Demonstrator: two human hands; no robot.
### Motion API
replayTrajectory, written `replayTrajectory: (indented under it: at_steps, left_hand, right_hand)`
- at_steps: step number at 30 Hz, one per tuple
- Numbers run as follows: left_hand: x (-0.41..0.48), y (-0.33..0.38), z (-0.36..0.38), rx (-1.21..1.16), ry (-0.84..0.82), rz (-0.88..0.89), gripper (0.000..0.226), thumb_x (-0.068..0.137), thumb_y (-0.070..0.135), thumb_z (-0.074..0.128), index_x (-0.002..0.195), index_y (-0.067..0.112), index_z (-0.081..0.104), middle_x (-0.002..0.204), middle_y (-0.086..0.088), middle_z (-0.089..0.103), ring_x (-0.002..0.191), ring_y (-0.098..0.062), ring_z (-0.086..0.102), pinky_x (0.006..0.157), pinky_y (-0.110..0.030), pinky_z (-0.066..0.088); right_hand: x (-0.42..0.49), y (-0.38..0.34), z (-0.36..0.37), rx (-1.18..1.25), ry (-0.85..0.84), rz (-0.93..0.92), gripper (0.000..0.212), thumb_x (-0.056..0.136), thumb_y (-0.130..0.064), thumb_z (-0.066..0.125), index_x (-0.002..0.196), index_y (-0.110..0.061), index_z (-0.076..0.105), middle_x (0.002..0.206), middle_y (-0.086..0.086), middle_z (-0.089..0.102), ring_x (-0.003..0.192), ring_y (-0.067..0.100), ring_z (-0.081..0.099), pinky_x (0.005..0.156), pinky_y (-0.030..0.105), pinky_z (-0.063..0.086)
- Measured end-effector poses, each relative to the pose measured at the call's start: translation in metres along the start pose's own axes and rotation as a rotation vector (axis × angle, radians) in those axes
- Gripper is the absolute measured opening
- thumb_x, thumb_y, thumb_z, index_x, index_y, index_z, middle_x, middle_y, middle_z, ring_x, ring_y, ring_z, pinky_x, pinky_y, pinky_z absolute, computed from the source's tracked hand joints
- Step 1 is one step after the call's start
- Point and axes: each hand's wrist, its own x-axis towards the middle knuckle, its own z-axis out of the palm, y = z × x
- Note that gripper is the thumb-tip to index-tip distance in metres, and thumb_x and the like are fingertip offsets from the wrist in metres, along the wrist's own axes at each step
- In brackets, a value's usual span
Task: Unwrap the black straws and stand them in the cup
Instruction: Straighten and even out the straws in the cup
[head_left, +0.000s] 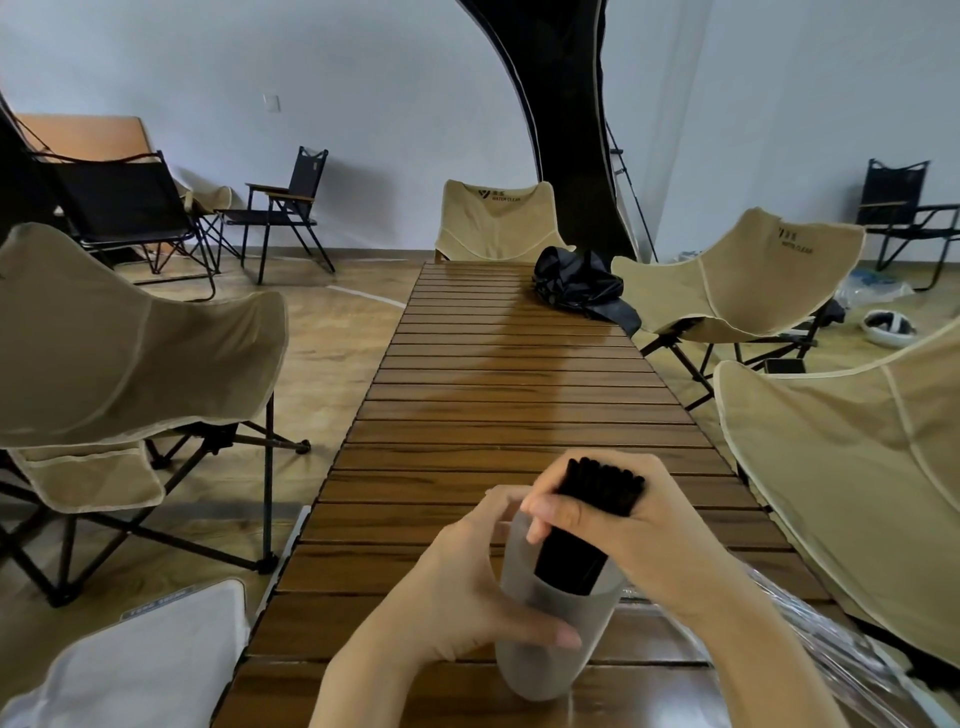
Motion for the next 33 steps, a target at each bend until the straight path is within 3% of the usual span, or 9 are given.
replayTrajectory:
  at_steps: [6,10,14,19,25,29,33]
  left_hand:
    - [0.005,-0.004,0.008,0.064,0.122,0.034,0.080,0.055,0.042,0.087,0.122,0.044,0.043,0.116,0.023,0.058,0.111,0.000,0.055,0.092,-0.031,0.052]
    - [0.007,-0.010,0.007,0.105,0.222,0.008,0.083,0.050,0.051,0.086,0.118,0.050,0.039,0.113,0.027,0.057,0.106,0.005,0.055,0.087,-0.023,0.054]
    - [0.009,-0.012,0.010,0.141,0.338,-0.024,0.087,0.048,0.056,0.084,0.119,0.050,0.034,0.111,0.028,0.055,0.101,0.007,0.054,0.076,-0.011,0.050]
    - [0.013,-0.015,0.011,0.148,0.337,-0.054,0.095,0.047,0.055,0.082,0.126,0.049,0.030,0.121,0.025,0.048,0.107,-0.002,0.053,0.087,-0.023,0.052]
    - [0.012,-0.017,0.007,0.176,0.332,-0.054,0.096,0.050,0.054,0.085,0.129,0.044,0.032,0.125,0.021,0.046,0.112,-0.006,0.050,0.090,-0.024,0.051]
    - [0.012,-0.016,0.006,0.177,0.322,-0.046,0.097,0.049,0.054,0.085,0.131,0.042,0.034,0.125,0.020,0.047,0.114,-0.006,0.050,0.093,-0.028,0.051]
    - [0.012,-0.017,0.006,0.139,0.305,-0.066,0.100,0.049,0.054,0.085,0.130,0.047,0.029,0.124,0.023,0.048,0.112,-0.004,0.050,0.088,-0.020,0.047]
  right_hand:
    - [-0.002,0.001,-0.004,0.025,-0.141,0.025,0.005,0.077,-0.015,0.077,0.080,-0.018,0.074,0.078,-0.001,0.071,0.079,0.010,0.066,0.074,0.016,0.048]
    - [-0.003,0.003,-0.010,0.051,-0.052,0.011,0.018,0.071,-0.026,0.079,0.088,-0.025,0.073,0.083,0.004,0.073,0.084,0.018,0.068,0.080,0.028,0.055]
    - [-0.002,0.006,-0.010,-0.021,0.091,-0.036,0.018,0.076,-0.018,0.077,0.091,-0.025,0.071,0.081,-0.001,0.071,0.081,0.010,0.067,0.076,0.015,0.050]
    - [0.002,0.014,-0.006,-0.070,0.334,0.027,0.027,0.078,-0.004,0.073,0.094,-0.025,0.068,0.085,-0.007,0.071,0.084,0.005,0.065,0.076,0.012,0.049]
    - [0.004,0.009,-0.001,-0.086,0.387,0.025,0.047,0.075,-0.011,0.077,0.115,-0.026,0.058,0.105,-0.016,0.067,0.102,0.001,0.062,0.087,0.015,0.049]
    - [0.008,0.009,0.008,-0.135,0.427,0.063,0.045,0.075,-0.012,0.077,0.112,-0.029,0.058,0.099,-0.015,0.067,0.094,-0.001,0.063,0.082,0.013,0.050]
    - [0.010,0.015,0.010,-0.149,0.509,0.095,0.034,0.078,-0.012,0.074,0.104,-0.029,0.061,0.090,-0.016,0.066,0.090,-0.007,0.059,0.075,0.006,0.047]
